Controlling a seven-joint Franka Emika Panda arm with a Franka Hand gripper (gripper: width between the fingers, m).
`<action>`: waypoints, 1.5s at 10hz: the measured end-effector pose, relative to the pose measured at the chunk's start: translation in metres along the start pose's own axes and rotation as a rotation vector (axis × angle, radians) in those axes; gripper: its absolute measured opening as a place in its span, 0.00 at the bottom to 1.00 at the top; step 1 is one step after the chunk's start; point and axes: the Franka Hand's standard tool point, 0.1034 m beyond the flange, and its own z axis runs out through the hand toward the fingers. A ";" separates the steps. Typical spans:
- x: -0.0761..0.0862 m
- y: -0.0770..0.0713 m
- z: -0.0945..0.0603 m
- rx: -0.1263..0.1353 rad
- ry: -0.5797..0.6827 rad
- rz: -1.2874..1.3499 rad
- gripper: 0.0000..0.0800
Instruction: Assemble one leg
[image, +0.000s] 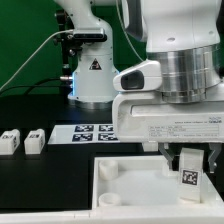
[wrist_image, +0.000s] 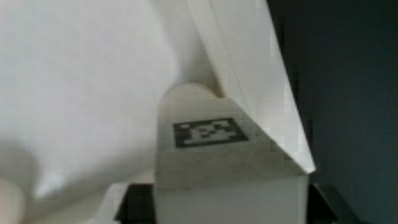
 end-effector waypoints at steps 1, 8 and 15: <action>0.001 0.001 0.000 0.012 -0.010 0.151 0.38; -0.006 -0.003 0.004 0.050 -0.082 1.070 0.38; -0.008 -0.007 0.003 0.052 -0.041 0.282 0.80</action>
Offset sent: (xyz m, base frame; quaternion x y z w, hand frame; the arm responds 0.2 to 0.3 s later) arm 0.0035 0.0042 0.0020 -0.0050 -0.0019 0.4325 0.9016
